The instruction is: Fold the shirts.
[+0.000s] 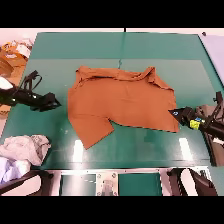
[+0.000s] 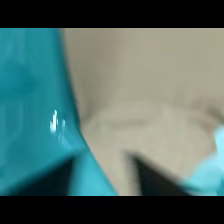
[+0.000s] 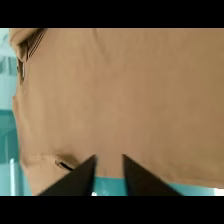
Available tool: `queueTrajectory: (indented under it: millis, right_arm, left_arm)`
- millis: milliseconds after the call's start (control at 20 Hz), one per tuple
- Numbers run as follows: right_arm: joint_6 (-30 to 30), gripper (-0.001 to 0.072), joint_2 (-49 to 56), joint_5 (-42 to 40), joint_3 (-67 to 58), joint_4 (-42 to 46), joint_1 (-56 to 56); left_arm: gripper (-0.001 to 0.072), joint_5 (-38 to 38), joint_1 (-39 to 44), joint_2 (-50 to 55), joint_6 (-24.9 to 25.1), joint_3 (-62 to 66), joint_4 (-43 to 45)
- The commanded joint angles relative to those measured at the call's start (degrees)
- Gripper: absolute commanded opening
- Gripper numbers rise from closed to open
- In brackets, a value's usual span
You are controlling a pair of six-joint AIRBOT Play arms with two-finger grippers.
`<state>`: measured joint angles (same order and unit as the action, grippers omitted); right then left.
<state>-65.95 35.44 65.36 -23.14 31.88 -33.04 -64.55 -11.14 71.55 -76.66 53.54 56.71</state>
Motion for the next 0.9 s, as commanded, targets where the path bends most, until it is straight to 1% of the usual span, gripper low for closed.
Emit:
queueTrajectory:
  millis: [0, 50, 150, 250, 400, 450, 500, 550, 600, 650, 700, 800, 850]
  right_arm:
    - [0.2, 0.0351, -6.4, -4.5, 3.2, -1.2, -0.2]
    - [0.2, 0.0350, -6.3, -4.5, 3.2, -1.2, -0.2]
    - [0.2, 0.0349, -5.1, -5.1, 3.2, -1.2, -0.2]
    - [0.2, 0.0349, -2.7, -6.1, 3.2, -1.2, -0.2]
    - [0.2, 0.0348, 1.5, -7.0, 3.2, -1.2, -0.2]
    - [-0.9, 0.0348, 2.8, -7.1, 3.2, -1.1, -0.5]
    - [-2.8, 0.0348, 3.9, -7.0, 3.2, -0.7, -1.8]
    - [-3.1, 0.0348, 4.6, -7.0, 3.2, 0.2, -3.5]
    - [-4.2, 0.0348, 4.8, -6.8, 3.2, 2.4, -5.9]
    - [-7.0, 0.0347, 4.7, -6.1, 3.2, 6.0, -8.3]
    - [-10.6, 0.0347, 4.8, -4.7, 3.2, 10.5, -10.7]
    - [-20.0, 0.0350, 4.8, -3.2, 3.3, 20.6, -12.2]
    - [-22.1, 0.0356, 4.8, -2.0, 3.4, 23.4, -12.2]
  left_arm:
    - [0.0522, 10.1, -0.9, 2.4, -0.8, -4.9, -2.4]
    - [0.0522, 9.2, -0.6, 4.9, -0.5, -4.9, -3.9]
    - [0.0521, 6.9, 0.3, 9.2, 4.3, -4.9, -9.1]
    - [0.0521, 6.4, 2.8, 12.4, 6.8, -4.9, -13.2]
    - [0.0520, 6.3, 6.5, 14.6, 8.5, -4.6, -16.3]
    - [0.0497, 5.3, 6.5, 14.6, 9.0, -4.3, -16.3]
    - [0.0348, 3.4, 6.0, 14.6, 10.0, -3.6, -16.1]
    - [0.0246, 1.6, 5.2, 14.5, 11.0, -2.8, -16.0]
    - [0.0102, -0.1, 4.3, 14.5, 11.3, -1.9, -16.0]
    - [0.0026, -1.0, 3.5, 14.5, 11.4, -1.2, -16.0]
    - [0.0026, -1.8, 2.9, 14.5, 11.6, -0.5, -16.0]
    - [0.0027, -2.7, 2.4, 14.5, 11.6, 0.4, -15.8]
    - [0.0026, -2.7, 2.4, 14.5, 11.8, 0.5, -15.9]
